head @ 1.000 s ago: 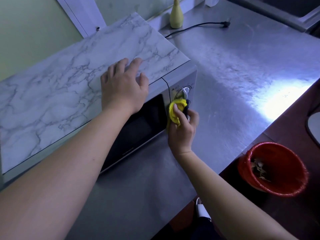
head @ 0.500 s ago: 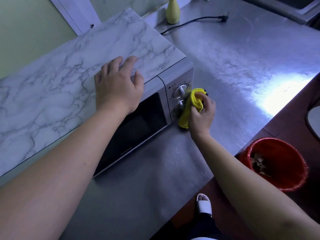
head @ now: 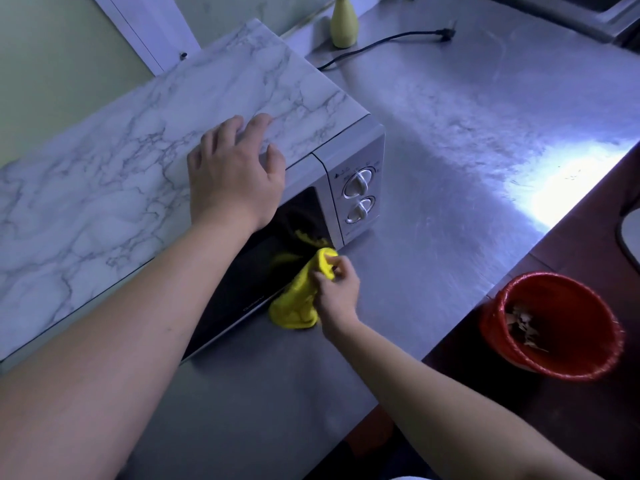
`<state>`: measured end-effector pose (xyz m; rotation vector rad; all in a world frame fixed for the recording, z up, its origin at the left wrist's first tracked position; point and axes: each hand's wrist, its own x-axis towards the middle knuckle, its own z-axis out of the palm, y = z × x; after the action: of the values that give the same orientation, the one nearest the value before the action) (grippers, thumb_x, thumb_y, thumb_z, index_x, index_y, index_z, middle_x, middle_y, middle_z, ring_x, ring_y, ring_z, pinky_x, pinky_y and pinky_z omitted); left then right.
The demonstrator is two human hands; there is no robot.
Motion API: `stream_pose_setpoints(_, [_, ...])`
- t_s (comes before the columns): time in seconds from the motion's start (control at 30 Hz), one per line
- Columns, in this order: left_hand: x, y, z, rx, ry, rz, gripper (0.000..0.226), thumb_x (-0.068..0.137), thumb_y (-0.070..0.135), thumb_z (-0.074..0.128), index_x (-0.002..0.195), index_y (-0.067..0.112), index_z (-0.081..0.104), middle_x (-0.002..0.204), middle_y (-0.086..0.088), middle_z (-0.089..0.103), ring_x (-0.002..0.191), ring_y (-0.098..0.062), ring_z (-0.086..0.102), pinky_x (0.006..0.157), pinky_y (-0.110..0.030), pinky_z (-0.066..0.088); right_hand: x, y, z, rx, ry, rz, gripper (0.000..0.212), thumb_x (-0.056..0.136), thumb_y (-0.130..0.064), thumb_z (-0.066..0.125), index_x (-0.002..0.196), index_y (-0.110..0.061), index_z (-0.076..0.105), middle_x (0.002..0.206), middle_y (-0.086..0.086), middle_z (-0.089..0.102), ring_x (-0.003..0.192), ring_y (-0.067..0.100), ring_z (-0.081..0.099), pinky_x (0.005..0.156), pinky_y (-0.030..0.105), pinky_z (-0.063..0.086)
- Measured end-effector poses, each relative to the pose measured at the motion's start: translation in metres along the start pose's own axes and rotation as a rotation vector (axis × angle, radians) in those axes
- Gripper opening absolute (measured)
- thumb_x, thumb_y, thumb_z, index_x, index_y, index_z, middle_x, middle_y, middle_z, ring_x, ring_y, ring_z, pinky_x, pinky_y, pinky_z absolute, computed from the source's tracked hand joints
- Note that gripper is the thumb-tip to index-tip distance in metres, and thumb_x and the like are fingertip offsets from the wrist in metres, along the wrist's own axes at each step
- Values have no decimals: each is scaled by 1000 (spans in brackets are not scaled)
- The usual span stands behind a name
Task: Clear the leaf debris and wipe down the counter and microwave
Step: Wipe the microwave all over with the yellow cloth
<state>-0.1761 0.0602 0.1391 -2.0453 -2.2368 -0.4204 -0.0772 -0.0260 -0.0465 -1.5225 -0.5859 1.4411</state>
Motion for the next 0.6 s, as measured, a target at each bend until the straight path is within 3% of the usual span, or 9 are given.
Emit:
stream_pose_setpoints(0.13, [1,-1,-1,-7,-2,-4,48,96,43,34,143,36,44,151,-2,43,137,-26,35,112,-47,25,-9,4,-10,25,-194,39,38,80,3,70,84,-35,72,83,-15,70,78,9,65,70,29,53])
stream_pose_setpoints(0.27, [1,-1,0,-16,1,-3,49,95,43,33,143,36,44,150,-2,43,137,-27,36,112,-47,25,25,-18,-54,142,50,45,35,82,6,67,95,-26,72,84,-6,69,78,17,64,72,34,55])
stream_pose_setpoints(0.33, [1,-1,0,-17,2,-3,50,95,44,33,143,35,44,150,-3,43,137,-27,36,112,-47,25,52,-34,-71,183,165,54,32,87,1,63,105,-25,70,95,2,71,86,20,65,87,40,58])
stream_pose_setpoints(0.4, [1,-1,0,-14,2,-5,50,95,44,32,143,35,44,150,-3,43,137,-27,35,112,-46,25,73,-47,-71,212,161,84,32,88,2,59,105,-23,71,101,8,72,89,23,66,93,45,57])
stream_pose_setpoints(0.47, [1,-1,0,-13,-2,-7,50,95,44,32,143,35,44,150,-3,43,137,-27,35,112,-46,25,81,-50,-58,225,151,101,32,86,2,58,102,-21,74,94,9,72,81,22,65,85,42,58])
stream_pose_setpoints(0.6, [1,-1,0,-7,3,-5,48,97,42,34,143,35,44,151,-2,43,136,-27,35,112,-47,25,72,-38,-38,218,198,172,40,87,-7,62,125,-18,68,84,6,64,71,22,56,67,39,52])
